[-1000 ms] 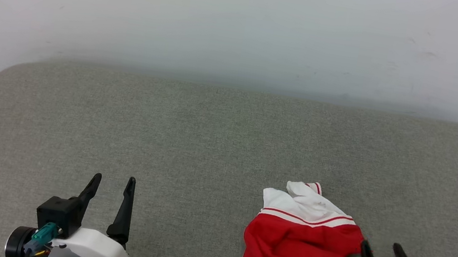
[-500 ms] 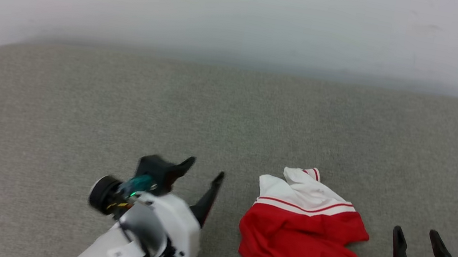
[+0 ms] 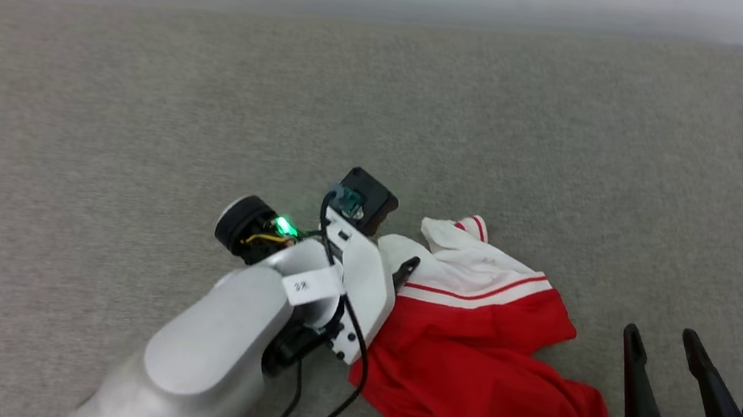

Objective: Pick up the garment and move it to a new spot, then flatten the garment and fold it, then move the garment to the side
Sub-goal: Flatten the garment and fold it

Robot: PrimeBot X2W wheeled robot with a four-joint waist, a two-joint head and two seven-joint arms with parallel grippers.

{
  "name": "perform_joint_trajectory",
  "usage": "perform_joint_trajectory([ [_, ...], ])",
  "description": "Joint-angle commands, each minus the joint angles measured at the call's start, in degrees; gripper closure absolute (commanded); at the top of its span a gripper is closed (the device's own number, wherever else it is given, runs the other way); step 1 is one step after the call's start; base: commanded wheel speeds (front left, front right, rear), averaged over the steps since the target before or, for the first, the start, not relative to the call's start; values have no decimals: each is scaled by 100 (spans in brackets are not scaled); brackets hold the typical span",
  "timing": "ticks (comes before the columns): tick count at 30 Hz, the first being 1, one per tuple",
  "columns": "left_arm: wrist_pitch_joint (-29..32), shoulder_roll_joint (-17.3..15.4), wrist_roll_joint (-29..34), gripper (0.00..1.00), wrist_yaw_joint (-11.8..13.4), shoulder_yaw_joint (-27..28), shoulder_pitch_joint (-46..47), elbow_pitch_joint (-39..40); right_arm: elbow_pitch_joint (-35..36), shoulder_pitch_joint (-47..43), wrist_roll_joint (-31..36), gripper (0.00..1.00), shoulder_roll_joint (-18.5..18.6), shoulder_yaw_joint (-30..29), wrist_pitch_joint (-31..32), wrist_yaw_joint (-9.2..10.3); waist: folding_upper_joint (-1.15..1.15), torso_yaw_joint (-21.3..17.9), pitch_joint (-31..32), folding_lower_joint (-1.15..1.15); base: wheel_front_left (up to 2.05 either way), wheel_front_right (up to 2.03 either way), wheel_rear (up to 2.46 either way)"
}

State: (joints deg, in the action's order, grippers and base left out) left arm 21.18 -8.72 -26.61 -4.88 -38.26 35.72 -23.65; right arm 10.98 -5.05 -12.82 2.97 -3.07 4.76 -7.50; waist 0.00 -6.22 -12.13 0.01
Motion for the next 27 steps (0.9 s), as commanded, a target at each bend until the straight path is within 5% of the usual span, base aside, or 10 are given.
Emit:
perform_joint_trajectory([
  [1, 167, -20, 10, 0, -70, -74, 244, -204, -60, 130, -81, 0, -12, 52, -66, 2, 0, -240, -248, -1, 0, 0, 0],
  [11, 1228, -193, -132, 0, -255, -789, 762, -1203, -369, 277, -278, 0, -13, 152, -283, 2, 0, -523, -487, -1, 0, 0, 0],
  [12, 1321, -220, -186, 52, -261, -897, 751, -1247, -398, 285, -270, 0, -12, 137, -299, 2, 0, -537, -494, -1, 0, 0, 0],
  [13, 1362, -245, -243, 83, -266, -1031, 783, -1225, -416, 292, -268, 0, -12, 120, -334, 2, 0, -546, -501, -1, 0, 0, 0],
  [14, 1374, -265, -307, 100, -266, -1168, 808, -1183, -434, 296, -273, 0, -12, 111, -347, 2, 0, -547, -509, -1, 0, 0, 0],
  [20, 577, -467, -214, 100, -217, -1277, 1376, -955, -568, 361, -323, 0, -13, 91, -408, 2, 0, -462, -381, -1, 0, 0, 0],
  [27, -437, -596, -72, 100, 327, -831, 1622, -811, -683, 249, -326, 0, -12, 3, -359, 2, 0, -296, -40, -1, 0, 0, 0],
])
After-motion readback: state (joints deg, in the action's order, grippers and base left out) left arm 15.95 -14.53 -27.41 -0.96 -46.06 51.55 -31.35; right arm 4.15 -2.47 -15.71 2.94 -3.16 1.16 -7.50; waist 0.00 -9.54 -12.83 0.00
